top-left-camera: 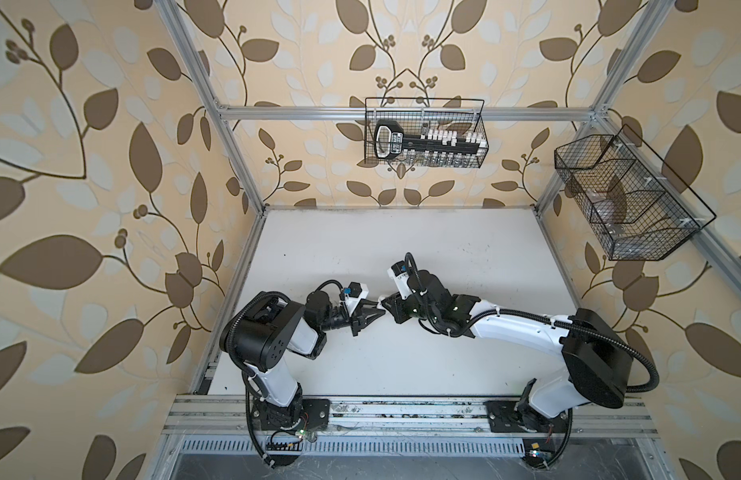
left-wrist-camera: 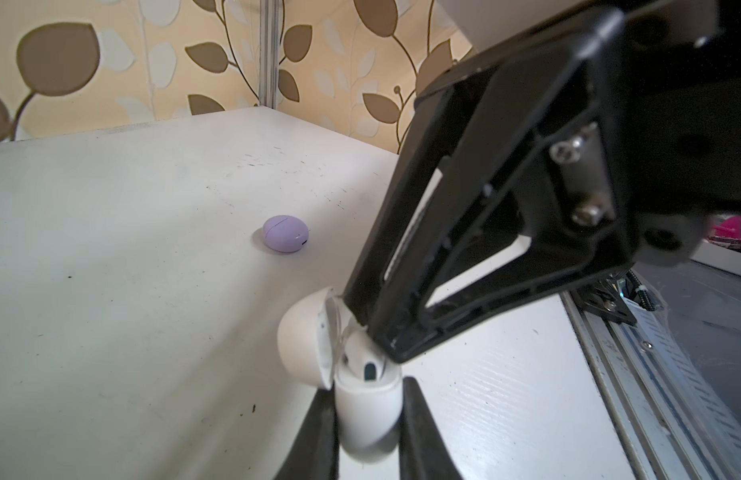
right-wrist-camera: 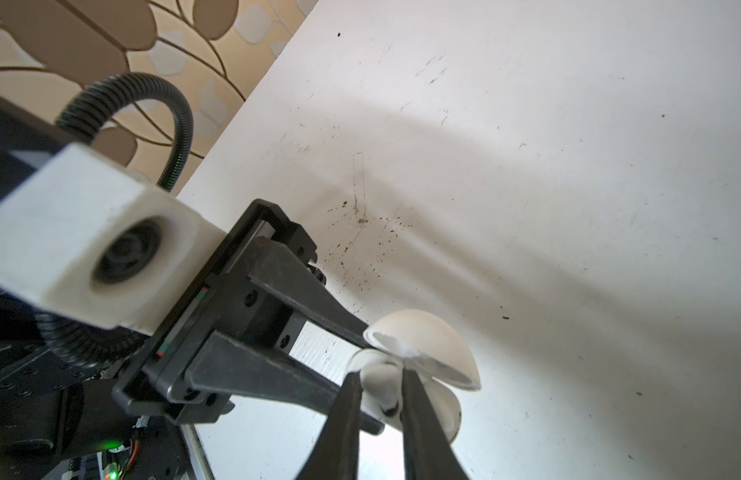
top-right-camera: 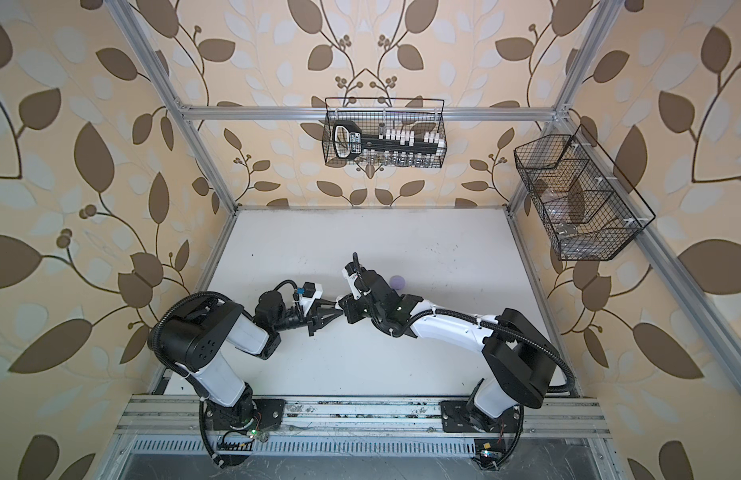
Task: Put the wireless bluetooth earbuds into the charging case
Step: 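Open the right gripper and draw it back from the case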
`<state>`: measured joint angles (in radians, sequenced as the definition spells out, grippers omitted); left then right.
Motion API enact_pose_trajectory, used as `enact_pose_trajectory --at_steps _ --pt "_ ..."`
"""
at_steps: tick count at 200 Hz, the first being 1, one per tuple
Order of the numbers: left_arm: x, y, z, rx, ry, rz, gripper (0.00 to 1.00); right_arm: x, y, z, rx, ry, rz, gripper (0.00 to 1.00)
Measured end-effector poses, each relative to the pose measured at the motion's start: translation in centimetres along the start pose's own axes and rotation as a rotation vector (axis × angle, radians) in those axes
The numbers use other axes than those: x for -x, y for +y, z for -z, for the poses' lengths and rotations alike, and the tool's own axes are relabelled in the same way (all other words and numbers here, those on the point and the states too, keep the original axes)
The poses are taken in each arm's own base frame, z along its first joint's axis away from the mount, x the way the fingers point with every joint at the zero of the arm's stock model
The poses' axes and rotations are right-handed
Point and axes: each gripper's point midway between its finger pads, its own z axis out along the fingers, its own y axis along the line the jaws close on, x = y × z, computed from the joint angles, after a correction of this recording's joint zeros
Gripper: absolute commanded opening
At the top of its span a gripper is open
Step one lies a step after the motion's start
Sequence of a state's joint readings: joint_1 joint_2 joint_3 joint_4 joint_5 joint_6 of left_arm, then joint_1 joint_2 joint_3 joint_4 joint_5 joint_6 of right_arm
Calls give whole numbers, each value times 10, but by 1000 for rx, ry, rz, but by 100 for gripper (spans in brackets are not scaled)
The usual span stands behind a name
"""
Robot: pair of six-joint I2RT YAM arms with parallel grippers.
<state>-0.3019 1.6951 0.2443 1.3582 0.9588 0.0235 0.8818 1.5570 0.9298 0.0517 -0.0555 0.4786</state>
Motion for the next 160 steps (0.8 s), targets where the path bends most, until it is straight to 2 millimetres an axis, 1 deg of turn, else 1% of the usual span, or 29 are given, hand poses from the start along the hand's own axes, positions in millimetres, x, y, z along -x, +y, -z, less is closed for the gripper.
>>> enact_pose_trajectory --at_steps 15,31,53,66,78,89,103,120,140,160 --pt "0 0 0 0 0 0 16 -1 0 0 0 2 0 21" --pt "0 0 0 0 0 0 16 -1 0 0 0 2 -3 27" --pt "0 0 0 1 0 0 16 2 0 3 -2 -3 -4 31" --pt "0 0 0 1 0 0 16 8 -1 9 -1 -18 -7 32" --pt "0 0 0 1 0 0 16 16 -2 17 -1 -41 -14 35" --pt "0 0 0 1 0 0 16 24 -4 24 -3 -63 -20 35" --pt "0 0 0 1 0 0 16 32 -11 31 -17 -84 -34 35" --pt "0 0 0 2 0 0 16 35 -22 34 -49 -84 -66 33" --pt "0 1 0 5 0 0 16 38 -38 33 -101 -61 -111 32" --pt "0 2 0 9 0 0 16 43 -50 25 -142 -37 -150 31"
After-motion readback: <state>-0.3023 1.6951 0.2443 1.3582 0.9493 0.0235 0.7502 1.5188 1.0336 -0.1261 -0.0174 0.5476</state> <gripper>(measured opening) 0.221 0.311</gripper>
